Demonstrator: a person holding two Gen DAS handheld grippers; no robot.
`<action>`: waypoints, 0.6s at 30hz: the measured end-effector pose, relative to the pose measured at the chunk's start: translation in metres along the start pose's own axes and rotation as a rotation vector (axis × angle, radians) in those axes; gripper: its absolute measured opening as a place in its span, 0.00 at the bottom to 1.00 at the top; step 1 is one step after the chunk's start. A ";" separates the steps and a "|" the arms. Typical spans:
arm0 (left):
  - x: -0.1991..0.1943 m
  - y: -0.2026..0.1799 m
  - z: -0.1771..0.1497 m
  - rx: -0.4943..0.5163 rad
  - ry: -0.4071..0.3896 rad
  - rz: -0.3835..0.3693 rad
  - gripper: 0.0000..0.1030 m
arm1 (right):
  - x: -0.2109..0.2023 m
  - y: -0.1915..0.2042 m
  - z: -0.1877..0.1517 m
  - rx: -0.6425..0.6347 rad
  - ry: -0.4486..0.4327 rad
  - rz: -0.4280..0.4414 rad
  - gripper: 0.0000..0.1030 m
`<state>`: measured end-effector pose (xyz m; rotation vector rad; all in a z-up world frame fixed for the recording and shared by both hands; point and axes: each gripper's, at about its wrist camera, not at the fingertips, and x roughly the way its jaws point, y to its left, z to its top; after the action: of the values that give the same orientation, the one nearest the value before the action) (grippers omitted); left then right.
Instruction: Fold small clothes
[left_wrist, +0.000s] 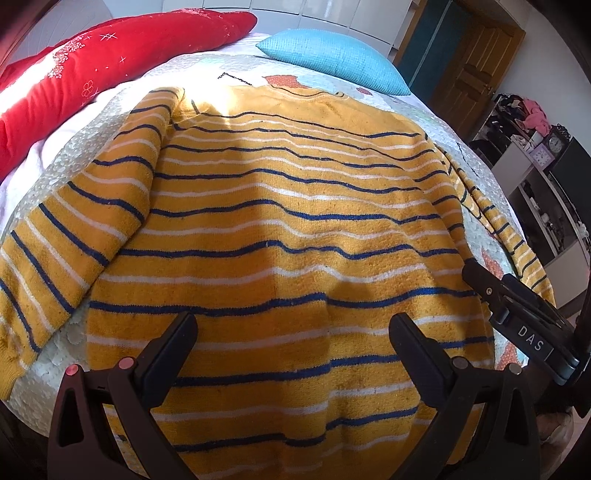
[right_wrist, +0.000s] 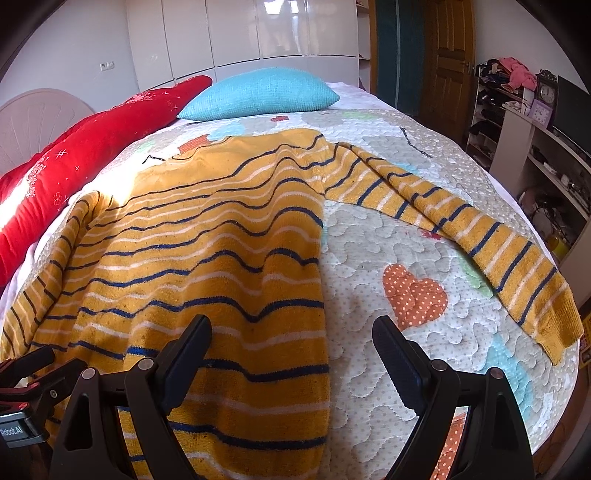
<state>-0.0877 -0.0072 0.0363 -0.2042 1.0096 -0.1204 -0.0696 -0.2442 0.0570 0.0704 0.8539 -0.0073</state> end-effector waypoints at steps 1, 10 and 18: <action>0.000 0.000 0.000 0.001 0.000 0.000 1.00 | 0.000 0.000 0.000 0.000 0.000 0.000 0.89; -0.013 0.014 0.005 -0.010 -0.016 -0.013 1.00 | -0.002 -0.006 0.002 0.012 0.000 -0.007 0.89; -0.050 0.096 0.024 -0.092 -0.131 0.230 1.00 | -0.003 -0.015 0.000 0.039 -0.003 -0.003 0.90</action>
<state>-0.0929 0.0984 0.0684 -0.1757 0.9015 0.1471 -0.0719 -0.2588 0.0583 0.1057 0.8509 -0.0274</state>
